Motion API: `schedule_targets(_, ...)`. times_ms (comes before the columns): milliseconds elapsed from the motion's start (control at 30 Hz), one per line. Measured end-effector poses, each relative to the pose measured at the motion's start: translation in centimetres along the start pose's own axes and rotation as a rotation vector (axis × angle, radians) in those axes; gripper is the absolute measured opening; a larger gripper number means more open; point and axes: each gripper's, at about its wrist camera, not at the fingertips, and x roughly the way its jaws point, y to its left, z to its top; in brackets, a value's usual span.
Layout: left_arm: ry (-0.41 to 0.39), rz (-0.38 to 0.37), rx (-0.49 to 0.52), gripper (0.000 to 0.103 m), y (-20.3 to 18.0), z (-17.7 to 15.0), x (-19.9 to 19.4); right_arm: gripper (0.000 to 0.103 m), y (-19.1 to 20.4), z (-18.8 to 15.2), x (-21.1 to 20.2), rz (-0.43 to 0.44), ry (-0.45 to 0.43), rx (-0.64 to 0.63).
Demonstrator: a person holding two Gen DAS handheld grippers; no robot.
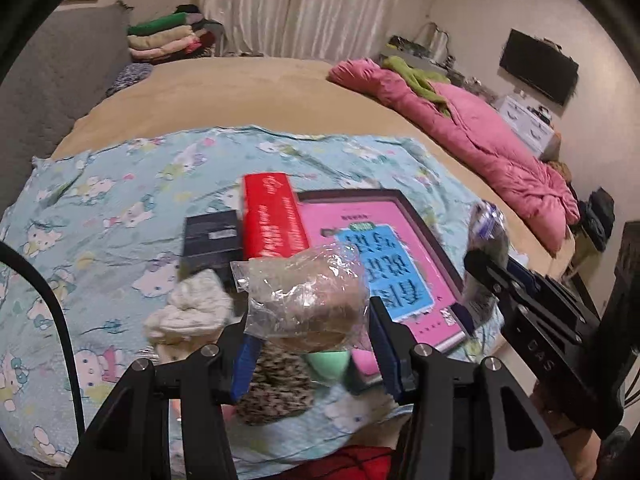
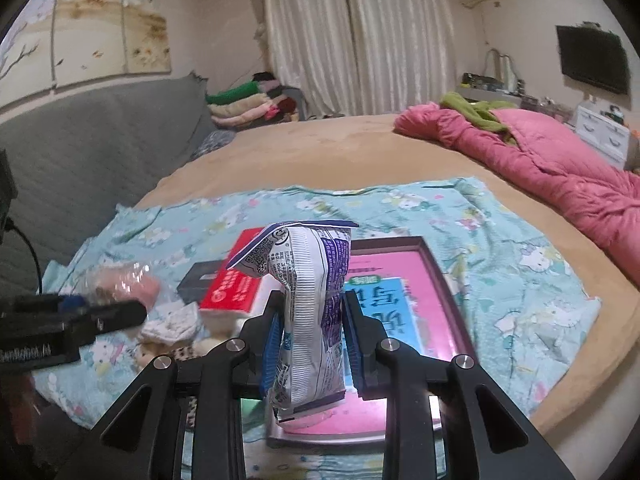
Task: Organize soft objects
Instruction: 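Carry the snack bag onto the pink box and open the right tool while the left tool carries the bun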
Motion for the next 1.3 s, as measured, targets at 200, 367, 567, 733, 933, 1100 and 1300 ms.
schedule_targets(200, 0.038, -0.001, 0.06, 0.051, -3.6, 0.1, 2.4, 0.029, -3.0, -0.3, 1.0, -0.054, 0.016, 0.043)
schedule_targets(367, 0.075, -0.008, 0.111, 0.051, -5.5, -0.2, 5.0, 0.029, -5.1, -1.1, 2.5, -0.077, 0.057, 0.088)
schedule_targets(567, 0.114, -0.021, 0.144, 0.051, -7.1, -0.7, 7.8, 0.03, -6.5, -2.2, 4.0, -0.093, 0.102, 0.109)
schedule_targets(733, 0.139, -0.016, 0.17, 0.051, -7.8, -1.1, 9.6, 0.03, -7.2, -2.9, 4.9, -0.112, 0.129, 0.107)
schedule_targets(933, 0.179, -0.008, 0.189, 0.051, -8.4, -1.6, 11.7, 0.03, -7.9, -3.9, 6.3, -0.117, 0.176, 0.112)
schedule_targets(1100, 0.203, 0.0, 0.199, 0.051, -8.8, -2.0, 12.9, 0.03, -8.5, -4.6, 7.2, -0.124, 0.208, 0.123)
schedule_targets(1300, 0.23, 0.001, 0.214, 0.051, -9.0, -2.5, 13.9, 0.03, -9.2, -5.6, 8.5, -0.139, 0.262, 0.133)
